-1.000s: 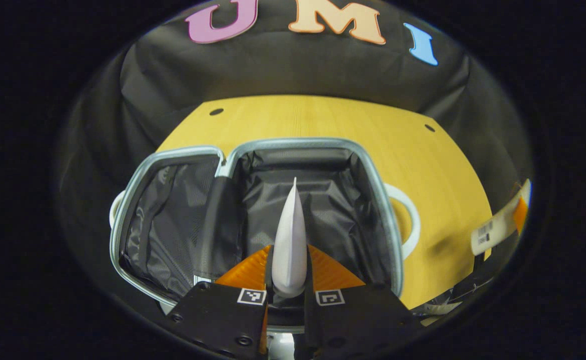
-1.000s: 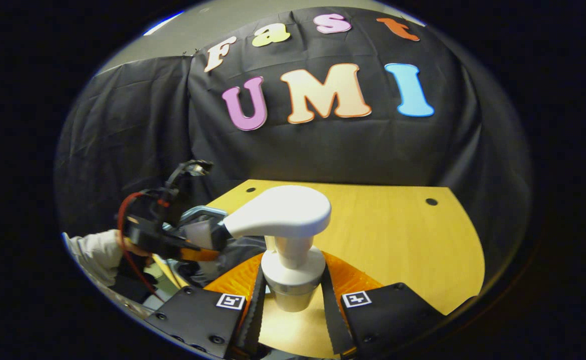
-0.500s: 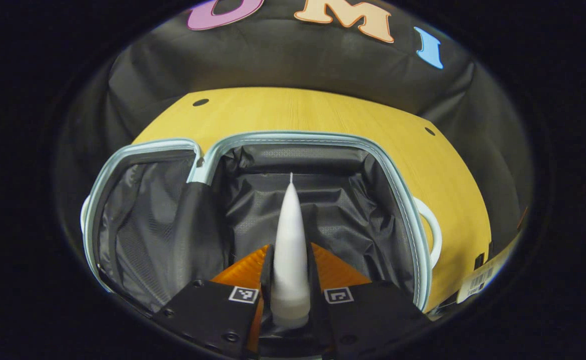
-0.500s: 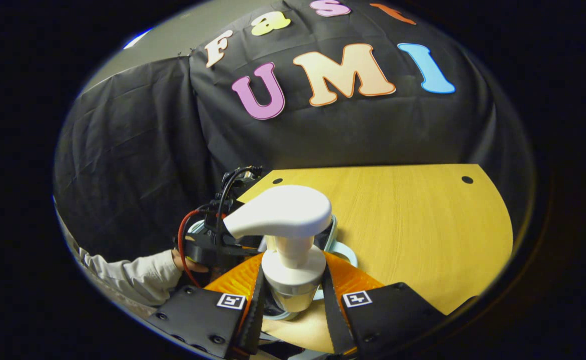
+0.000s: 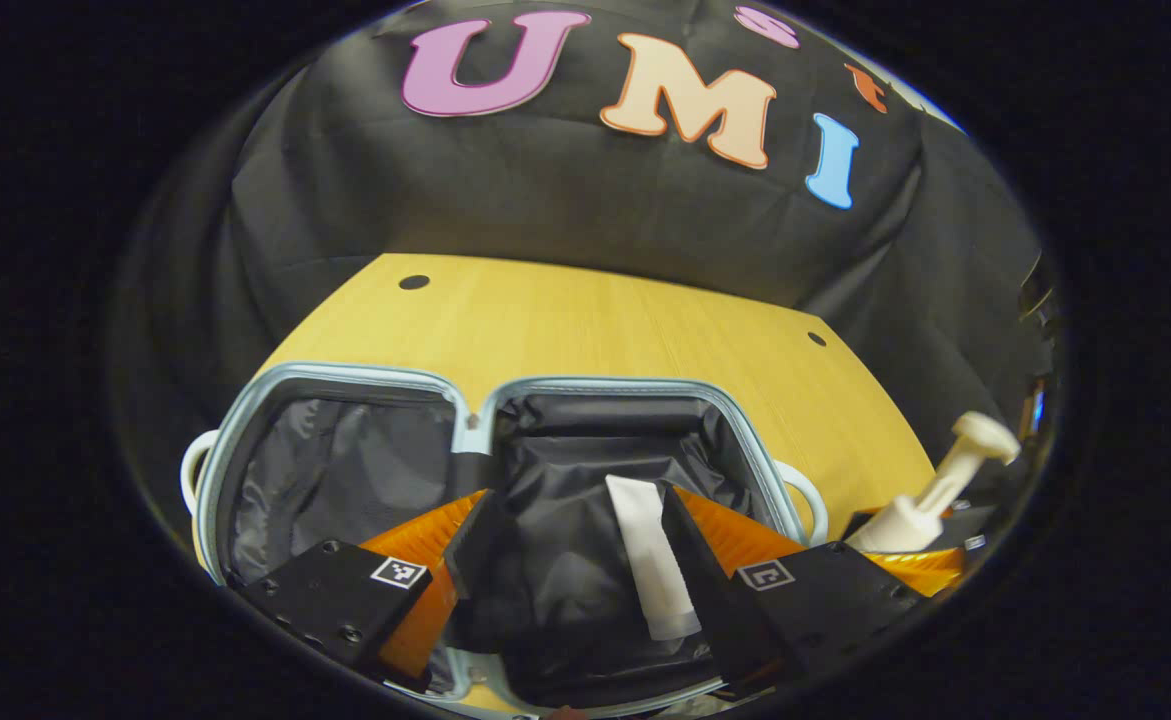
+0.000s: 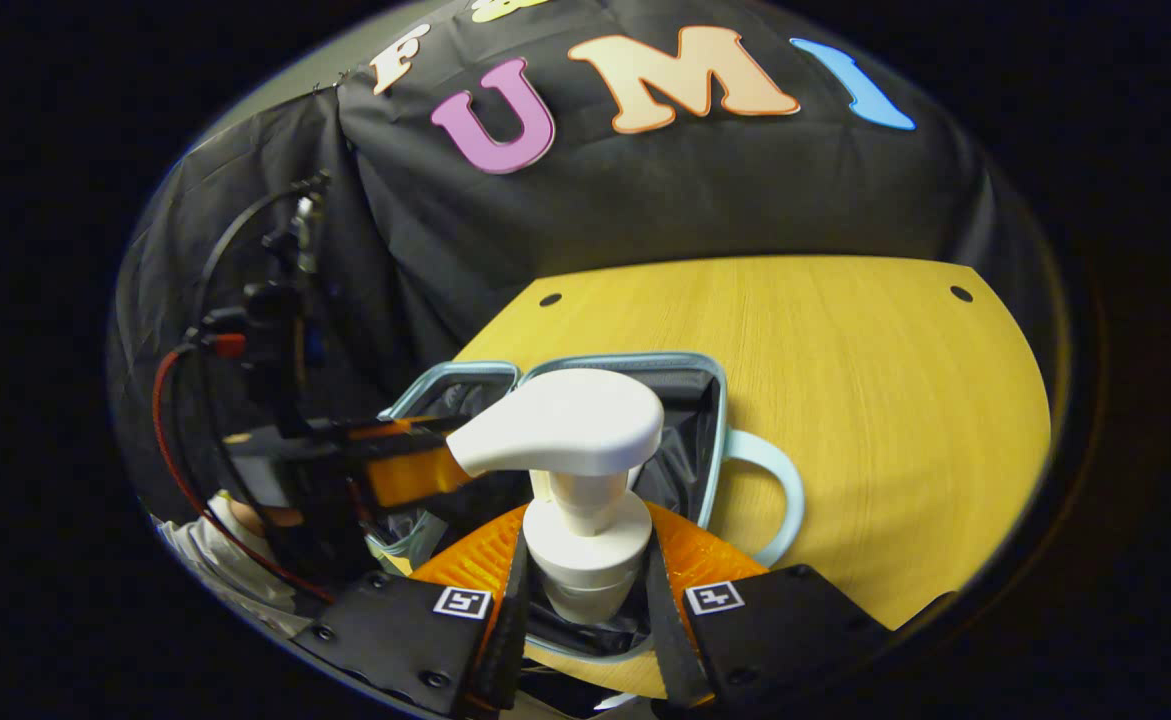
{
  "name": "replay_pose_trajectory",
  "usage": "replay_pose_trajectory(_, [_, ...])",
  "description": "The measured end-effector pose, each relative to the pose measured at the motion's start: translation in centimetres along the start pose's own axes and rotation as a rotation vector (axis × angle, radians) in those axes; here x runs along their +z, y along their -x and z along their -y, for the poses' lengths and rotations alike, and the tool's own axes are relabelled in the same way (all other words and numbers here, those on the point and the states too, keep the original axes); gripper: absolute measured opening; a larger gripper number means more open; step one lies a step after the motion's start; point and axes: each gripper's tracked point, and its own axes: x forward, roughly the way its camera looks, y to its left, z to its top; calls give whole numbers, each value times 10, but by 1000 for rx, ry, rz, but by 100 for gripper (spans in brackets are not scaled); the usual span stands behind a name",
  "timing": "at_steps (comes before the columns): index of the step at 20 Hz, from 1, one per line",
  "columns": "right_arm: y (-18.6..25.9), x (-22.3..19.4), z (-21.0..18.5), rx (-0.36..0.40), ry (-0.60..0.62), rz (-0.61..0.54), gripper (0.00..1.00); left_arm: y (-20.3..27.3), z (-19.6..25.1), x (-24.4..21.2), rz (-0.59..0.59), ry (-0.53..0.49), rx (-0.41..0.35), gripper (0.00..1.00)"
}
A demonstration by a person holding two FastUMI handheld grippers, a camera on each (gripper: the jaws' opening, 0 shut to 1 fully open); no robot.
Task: First open the suitcase, pack the skin care products into it, and then close the suitcase.
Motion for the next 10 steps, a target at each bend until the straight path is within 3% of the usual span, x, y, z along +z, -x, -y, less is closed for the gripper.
replay_pose_trajectory(5, [-36,-20,7,-78,41,-97,56,37,-69,11,57,48,111,96])
replay_pose_trajectory(10, [-54,-4,23,-172,50,-53,58,71,-148,4,89,152,260,96])
